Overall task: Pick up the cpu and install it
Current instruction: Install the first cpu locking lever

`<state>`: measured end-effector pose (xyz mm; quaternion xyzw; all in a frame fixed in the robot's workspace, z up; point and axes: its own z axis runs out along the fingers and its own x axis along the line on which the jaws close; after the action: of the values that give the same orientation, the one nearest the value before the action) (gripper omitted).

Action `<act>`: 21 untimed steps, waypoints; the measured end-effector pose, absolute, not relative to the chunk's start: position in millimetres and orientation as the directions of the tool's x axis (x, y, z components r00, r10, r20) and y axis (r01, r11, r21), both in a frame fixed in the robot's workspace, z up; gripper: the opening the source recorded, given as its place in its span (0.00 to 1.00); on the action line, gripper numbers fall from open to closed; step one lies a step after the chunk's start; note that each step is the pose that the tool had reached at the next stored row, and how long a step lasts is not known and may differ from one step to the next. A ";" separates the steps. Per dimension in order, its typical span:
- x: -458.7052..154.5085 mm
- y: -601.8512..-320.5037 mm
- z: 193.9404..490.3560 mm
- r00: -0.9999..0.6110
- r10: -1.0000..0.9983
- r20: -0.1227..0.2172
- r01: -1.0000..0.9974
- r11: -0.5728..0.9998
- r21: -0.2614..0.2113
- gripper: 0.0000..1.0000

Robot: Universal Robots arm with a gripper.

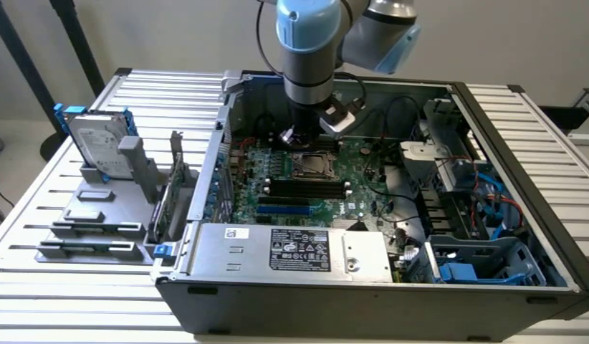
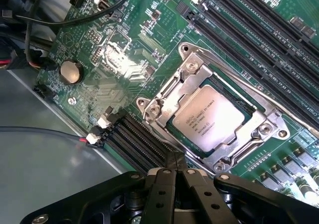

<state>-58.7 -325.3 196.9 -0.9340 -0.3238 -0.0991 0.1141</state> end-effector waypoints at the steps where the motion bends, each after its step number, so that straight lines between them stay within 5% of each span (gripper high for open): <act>1: -58.0 -325.3 196.9 0.771 0.582 0.258 0.627 -0.764 -0.149 0.11; 21: -42.1 -326.1 196.6 0.774 0.582 0.250 0.626 -0.764 -0.156 0.11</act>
<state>-42.1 -326.1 196.6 -0.9346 -0.3231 -0.0936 0.1159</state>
